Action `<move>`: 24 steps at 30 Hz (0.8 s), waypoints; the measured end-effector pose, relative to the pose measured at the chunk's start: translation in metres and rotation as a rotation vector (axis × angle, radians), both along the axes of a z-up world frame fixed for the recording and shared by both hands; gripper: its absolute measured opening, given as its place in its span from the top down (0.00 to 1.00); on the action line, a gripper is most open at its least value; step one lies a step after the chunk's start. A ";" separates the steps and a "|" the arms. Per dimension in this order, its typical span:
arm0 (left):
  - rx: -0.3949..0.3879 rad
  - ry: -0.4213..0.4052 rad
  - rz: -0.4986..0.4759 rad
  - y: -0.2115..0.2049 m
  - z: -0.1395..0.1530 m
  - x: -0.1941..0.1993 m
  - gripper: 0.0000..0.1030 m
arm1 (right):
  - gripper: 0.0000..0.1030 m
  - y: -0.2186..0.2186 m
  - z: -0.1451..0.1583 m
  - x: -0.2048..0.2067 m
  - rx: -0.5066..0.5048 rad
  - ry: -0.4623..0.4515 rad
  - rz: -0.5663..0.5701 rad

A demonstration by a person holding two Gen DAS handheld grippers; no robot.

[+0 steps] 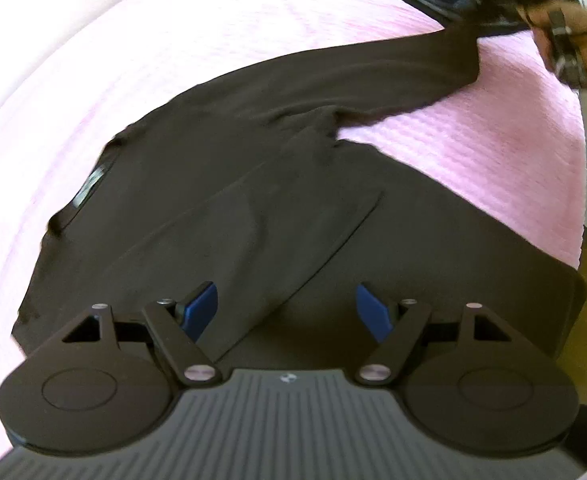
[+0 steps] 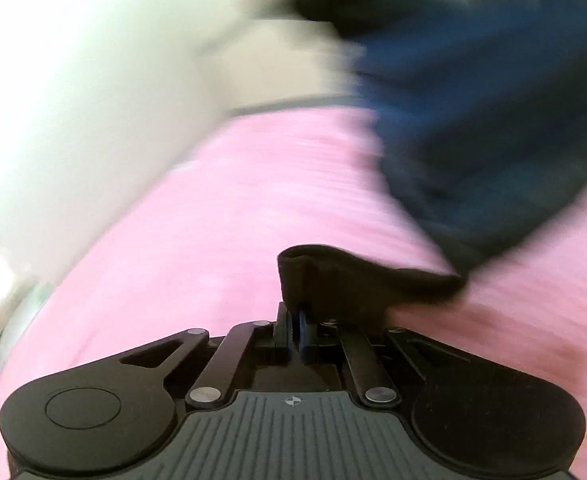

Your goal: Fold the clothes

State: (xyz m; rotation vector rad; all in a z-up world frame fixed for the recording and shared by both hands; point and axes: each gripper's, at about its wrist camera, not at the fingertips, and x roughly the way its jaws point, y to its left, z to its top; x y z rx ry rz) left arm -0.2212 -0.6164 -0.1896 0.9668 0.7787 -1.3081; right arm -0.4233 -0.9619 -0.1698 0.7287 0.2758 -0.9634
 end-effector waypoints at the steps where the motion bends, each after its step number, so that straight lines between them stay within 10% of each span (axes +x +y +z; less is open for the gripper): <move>1: -0.014 0.005 0.020 0.010 0.003 0.007 0.29 | 0.97 0.017 0.015 0.034 -0.053 -0.004 0.069; 7: -0.054 0.009 0.148 0.085 0.020 0.067 0.29 | 0.97 0.159 0.053 0.238 -0.267 -0.091 0.482; 13: -0.037 -0.026 0.367 0.183 0.026 0.154 0.29 | 0.97 0.261 -0.036 0.387 -0.150 -0.026 0.738; 18: 0.010 -0.056 0.506 0.255 0.017 0.207 0.29 | 0.97 0.282 -0.095 0.421 -0.049 0.098 0.766; 24: 0.032 -0.028 0.555 0.289 0.005 0.224 0.29 | 0.97 0.263 -0.067 0.410 -0.088 0.088 0.717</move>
